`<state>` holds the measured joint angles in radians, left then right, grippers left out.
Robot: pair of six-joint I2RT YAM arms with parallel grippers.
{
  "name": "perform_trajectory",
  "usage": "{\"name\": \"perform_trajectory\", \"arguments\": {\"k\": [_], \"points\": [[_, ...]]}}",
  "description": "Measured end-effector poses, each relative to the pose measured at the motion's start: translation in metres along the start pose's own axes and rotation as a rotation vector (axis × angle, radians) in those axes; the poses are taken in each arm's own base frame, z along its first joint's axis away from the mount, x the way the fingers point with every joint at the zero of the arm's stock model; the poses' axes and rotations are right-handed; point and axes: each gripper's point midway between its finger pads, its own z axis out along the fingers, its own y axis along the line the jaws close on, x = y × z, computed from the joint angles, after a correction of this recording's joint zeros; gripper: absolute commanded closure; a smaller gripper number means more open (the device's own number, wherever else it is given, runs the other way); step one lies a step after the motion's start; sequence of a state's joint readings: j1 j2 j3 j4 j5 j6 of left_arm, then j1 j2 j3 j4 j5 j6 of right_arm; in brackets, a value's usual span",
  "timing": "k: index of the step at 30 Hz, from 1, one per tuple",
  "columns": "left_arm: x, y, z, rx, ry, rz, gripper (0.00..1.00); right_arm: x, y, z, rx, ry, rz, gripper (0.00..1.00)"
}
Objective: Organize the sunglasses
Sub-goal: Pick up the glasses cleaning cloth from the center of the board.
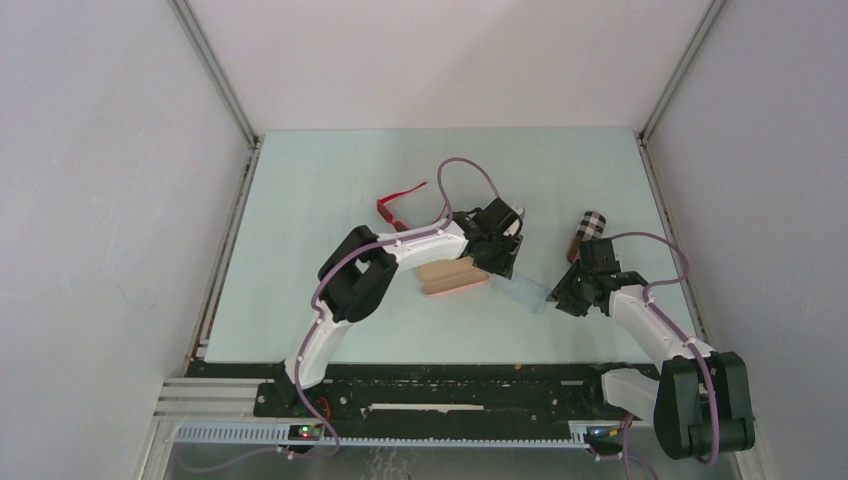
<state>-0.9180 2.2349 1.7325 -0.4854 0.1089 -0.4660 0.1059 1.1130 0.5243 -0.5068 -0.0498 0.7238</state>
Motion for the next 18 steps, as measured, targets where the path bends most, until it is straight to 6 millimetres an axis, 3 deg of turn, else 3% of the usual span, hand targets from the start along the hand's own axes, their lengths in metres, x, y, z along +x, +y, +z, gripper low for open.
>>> {"name": "perform_trajectory", "arguments": {"k": [18], "points": [[0.013, -0.005, -0.002, 0.035, 0.072, -0.041, 0.58, 0.001, 0.001, 0.000, -0.005, 0.005, 0.000, 0.61]]}}
